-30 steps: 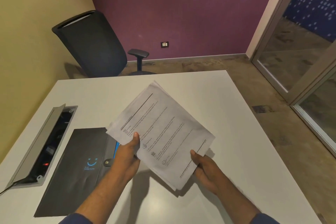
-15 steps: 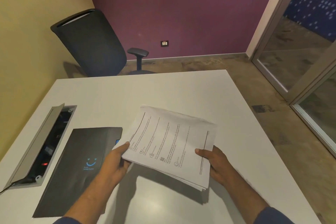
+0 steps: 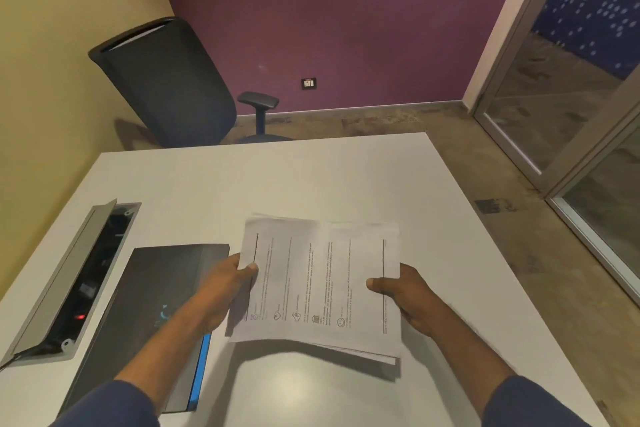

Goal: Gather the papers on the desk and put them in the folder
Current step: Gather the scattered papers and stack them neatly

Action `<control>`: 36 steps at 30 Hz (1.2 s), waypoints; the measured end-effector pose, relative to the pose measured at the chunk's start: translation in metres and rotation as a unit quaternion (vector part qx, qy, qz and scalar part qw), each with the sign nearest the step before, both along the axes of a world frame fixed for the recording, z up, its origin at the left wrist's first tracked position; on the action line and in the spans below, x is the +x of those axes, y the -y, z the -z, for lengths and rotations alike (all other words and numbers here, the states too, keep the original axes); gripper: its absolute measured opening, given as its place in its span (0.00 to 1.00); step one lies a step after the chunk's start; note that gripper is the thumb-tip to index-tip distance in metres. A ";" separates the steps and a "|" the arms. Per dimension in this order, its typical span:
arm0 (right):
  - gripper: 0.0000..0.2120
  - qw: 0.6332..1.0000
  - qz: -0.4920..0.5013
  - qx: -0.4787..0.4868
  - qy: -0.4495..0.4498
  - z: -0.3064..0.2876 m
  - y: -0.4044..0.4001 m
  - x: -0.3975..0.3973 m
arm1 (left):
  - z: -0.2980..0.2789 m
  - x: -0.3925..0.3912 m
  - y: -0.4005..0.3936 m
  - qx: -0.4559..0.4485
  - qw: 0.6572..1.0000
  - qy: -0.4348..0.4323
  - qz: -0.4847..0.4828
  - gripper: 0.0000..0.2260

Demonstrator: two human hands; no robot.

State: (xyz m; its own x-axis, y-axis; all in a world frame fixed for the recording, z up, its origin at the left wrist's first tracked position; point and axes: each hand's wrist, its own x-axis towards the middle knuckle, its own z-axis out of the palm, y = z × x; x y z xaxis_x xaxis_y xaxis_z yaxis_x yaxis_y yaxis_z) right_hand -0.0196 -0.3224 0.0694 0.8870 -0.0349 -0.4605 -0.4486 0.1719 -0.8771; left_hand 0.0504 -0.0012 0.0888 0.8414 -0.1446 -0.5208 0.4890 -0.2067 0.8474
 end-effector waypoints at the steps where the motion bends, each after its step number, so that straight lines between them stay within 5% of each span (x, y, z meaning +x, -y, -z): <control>1: 0.14 0.999 0.008 -0.039 0.012 0.000 -0.003 0.001 | 0.001 -0.003 0.004 0.001 1.000 0.017 0.001 0.11; 9: 0.11 0.970 0.150 -0.147 0.123 0.006 -0.020 -0.003 | 0.020 -0.020 0.021 -0.046 0.980 0.170 -0.088 0.16; 20: 0.15 0.977 0.141 -0.148 0.059 0.035 -0.013 -0.023 | 0.030 -0.027 0.037 -0.027 0.989 0.121 -0.087 0.13; 29: 0.12 0.949 0.194 -0.189 0.162 0.026 -0.025 -0.021 | 0.031 -0.031 0.041 -0.033 0.977 0.165 -0.133 0.09; 36: 0.11 0.962 0.135 -0.234 0.038 0.057 -0.034 -0.033 | 0.053 -0.048 0.048 0.024 0.987 0.114 -0.113 0.13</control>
